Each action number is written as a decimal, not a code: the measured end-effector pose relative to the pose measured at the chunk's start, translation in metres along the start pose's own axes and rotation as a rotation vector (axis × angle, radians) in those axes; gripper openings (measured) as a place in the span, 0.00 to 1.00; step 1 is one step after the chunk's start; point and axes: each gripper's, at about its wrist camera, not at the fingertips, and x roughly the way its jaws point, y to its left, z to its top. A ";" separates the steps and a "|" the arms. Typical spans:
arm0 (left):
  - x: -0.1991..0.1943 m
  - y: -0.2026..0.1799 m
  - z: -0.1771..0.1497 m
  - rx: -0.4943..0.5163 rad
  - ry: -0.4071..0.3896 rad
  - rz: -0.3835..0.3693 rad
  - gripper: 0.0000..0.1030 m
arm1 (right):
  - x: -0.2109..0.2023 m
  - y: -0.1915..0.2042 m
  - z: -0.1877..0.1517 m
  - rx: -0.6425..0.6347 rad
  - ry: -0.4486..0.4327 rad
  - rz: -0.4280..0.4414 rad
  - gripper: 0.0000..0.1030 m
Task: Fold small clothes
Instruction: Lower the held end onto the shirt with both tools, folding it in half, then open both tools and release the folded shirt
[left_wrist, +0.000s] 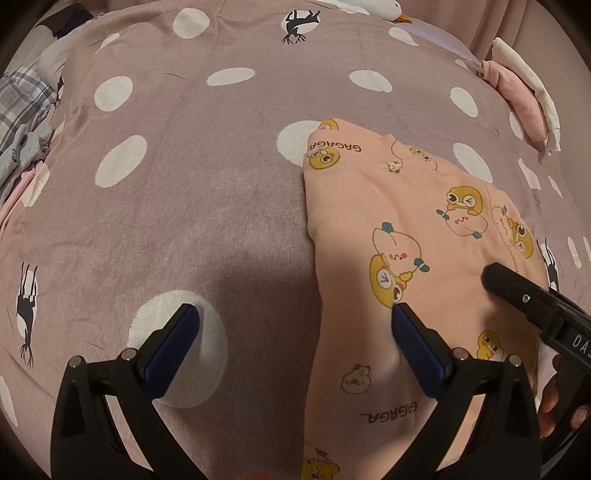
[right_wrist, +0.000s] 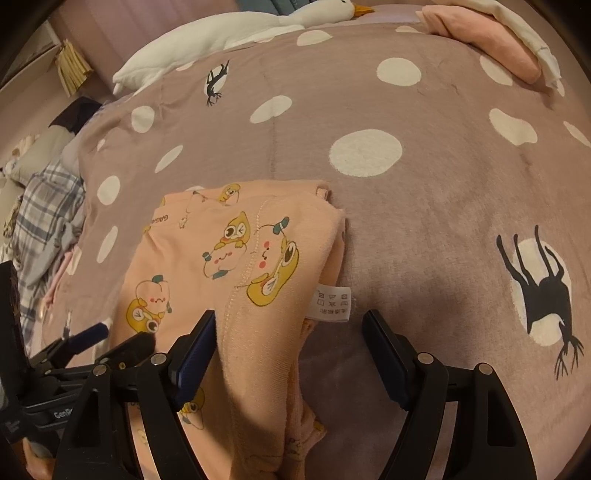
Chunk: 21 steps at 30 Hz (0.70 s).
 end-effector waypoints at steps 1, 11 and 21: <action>-0.001 0.000 0.000 0.003 -0.003 0.002 1.00 | -0.001 -0.001 0.000 0.005 0.000 0.002 0.76; -0.025 0.011 -0.010 0.051 -0.064 0.047 0.99 | -0.018 -0.011 0.001 0.041 -0.018 -0.028 0.76; -0.065 0.019 -0.036 0.091 -0.150 -0.108 0.82 | -0.062 0.003 0.017 -0.068 -0.168 -0.080 0.76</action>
